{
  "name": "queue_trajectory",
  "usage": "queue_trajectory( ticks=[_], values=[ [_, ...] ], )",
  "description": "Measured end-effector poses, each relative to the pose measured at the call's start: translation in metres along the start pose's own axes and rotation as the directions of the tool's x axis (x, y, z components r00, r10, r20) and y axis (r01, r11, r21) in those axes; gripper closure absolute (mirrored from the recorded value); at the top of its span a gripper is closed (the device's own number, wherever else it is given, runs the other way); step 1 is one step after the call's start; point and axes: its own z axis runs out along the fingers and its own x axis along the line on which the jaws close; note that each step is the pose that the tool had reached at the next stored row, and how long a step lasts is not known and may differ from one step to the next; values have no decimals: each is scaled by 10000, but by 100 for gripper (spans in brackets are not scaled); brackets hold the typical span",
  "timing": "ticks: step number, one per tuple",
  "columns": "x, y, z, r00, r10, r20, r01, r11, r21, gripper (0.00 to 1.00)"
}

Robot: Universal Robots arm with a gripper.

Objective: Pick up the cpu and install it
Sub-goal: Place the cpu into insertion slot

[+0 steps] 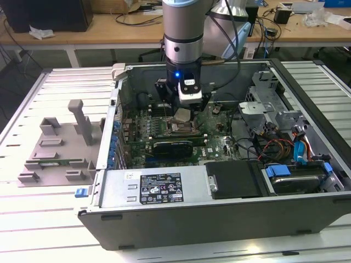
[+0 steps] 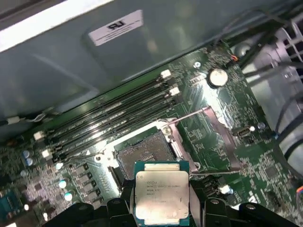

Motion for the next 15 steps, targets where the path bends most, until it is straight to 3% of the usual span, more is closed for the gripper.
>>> queue_trajectory(
  ticks=[2,4,7,9,11,13,15],
  values=[
    [0,0,2,9989,470,23,-470,9989,7,45],
    [0,0,4,9946,1040,51,-1040,9946,14,45],
    [0,-1,7,9763,2161,107,-2161,9764,21,45],
    [0,-1,10,9590,2830,142,-2831,9591,22,45],
    [0,-1,11,9459,3239,163,-3240,9461,22,45],
    [0,-1,13,9231,3842,196,-3843,9232,20,45],
    [0,-1,16,8912,4531,233,-4532,8914,15,45]
  ],
)
